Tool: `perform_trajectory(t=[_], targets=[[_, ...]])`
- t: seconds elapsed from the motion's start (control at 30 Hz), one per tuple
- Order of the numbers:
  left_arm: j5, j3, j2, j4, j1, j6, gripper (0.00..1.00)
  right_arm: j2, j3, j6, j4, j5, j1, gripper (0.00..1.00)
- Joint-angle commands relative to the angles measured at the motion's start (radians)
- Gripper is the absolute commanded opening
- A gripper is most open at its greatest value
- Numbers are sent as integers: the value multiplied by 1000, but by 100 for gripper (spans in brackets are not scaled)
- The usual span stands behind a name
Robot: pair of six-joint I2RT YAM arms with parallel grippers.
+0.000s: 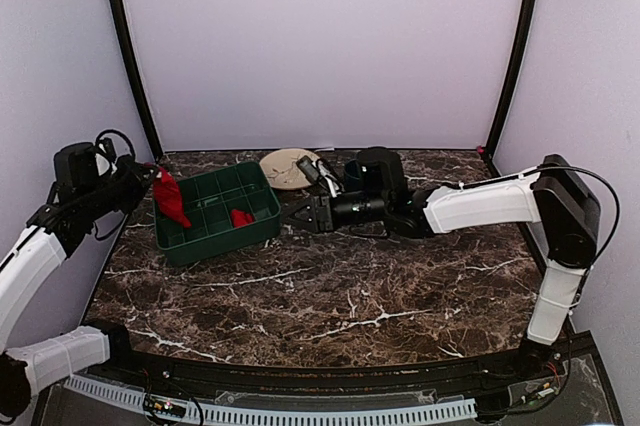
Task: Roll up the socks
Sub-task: Pick up the sock from the center of the board, then put down the sock at the center of the board.
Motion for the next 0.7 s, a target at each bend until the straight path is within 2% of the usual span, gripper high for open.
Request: perform_trajectory(t=[0.0, 0.3, 0.53, 0.67], targets=[[59, 119, 81, 135, -102, 92, 0, -64, -64, -13, 55, 76, -22, 37], [70, 282, 291, 243, -238, 72, 0, -167, -177, -27, 35, 196, -62, 37], [83, 458, 524, 283, -348, 39, 0, -267, -292, -24, 26, 329, -92, 37], [91, 503, 652, 353, -390, -3, 0, -329, -368, -7, 40, 383, -112, 37]])
